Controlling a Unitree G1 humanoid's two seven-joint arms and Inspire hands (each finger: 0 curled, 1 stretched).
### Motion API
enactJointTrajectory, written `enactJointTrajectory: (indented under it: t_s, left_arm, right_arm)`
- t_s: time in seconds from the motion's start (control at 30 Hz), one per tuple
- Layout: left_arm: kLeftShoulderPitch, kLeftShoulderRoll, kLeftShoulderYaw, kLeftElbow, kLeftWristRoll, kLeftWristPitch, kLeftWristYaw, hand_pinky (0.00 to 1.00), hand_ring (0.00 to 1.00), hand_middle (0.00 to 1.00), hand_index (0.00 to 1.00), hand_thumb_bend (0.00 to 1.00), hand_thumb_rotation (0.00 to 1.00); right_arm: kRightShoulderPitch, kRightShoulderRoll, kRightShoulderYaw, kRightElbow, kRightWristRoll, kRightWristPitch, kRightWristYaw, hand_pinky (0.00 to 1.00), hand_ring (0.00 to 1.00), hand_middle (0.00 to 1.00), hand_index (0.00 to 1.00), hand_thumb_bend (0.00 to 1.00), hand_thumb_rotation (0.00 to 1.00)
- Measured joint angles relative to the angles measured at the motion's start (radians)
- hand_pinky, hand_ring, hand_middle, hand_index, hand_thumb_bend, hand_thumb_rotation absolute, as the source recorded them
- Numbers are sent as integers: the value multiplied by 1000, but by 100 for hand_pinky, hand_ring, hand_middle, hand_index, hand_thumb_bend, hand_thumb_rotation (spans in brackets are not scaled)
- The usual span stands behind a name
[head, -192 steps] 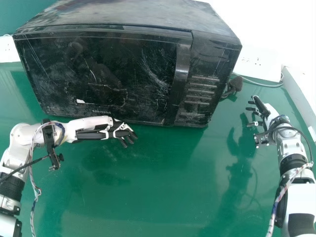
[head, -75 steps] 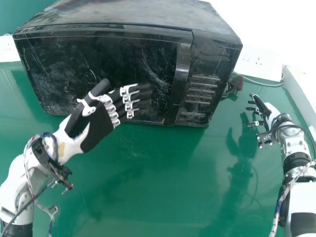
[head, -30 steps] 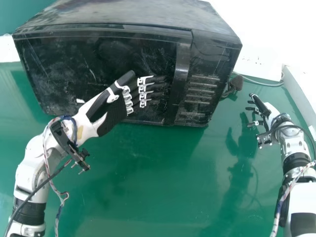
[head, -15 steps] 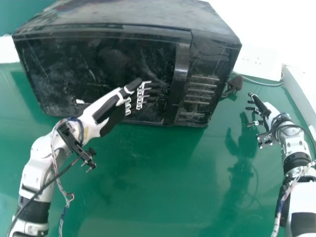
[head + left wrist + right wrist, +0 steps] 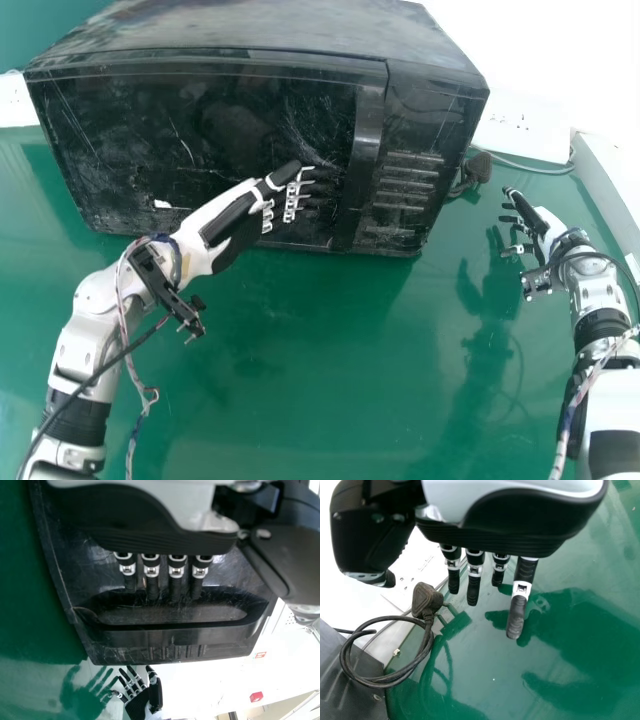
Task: Open the door of oven
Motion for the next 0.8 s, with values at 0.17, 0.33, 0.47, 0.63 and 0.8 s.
enactJointTrajectory:
  t_s: [0.17,0.33,0.47,0.63,0.8]
  left_arm:
    - [-20,-6,-3,34,18,-20,-4,83,97,99,97,97,84]
    - [-42,-23,-14,67,32,-34,0,82,96,98,96,99,84]
    - [-51,-44,-24,74,40,-21,13,82,95,97,95,100,84]
    - [-69,-58,-26,98,56,-19,22,83,95,97,95,100,84]
    - [-88,-72,-31,142,59,-20,16,83,95,97,95,100,82]
  right_arm:
    - [1,0,1,0,0,0,-1,55,72,86,94,64,67]
    - [0,0,0,0,0,0,-1,52,74,87,94,65,66]
    - [0,0,1,0,-1,0,-1,61,75,88,95,64,68]
    - [0,-1,0,0,-1,0,-1,55,73,88,96,64,68]
    - [0,0,-1,0,0,0,-1,59,73,87,96,63,69]
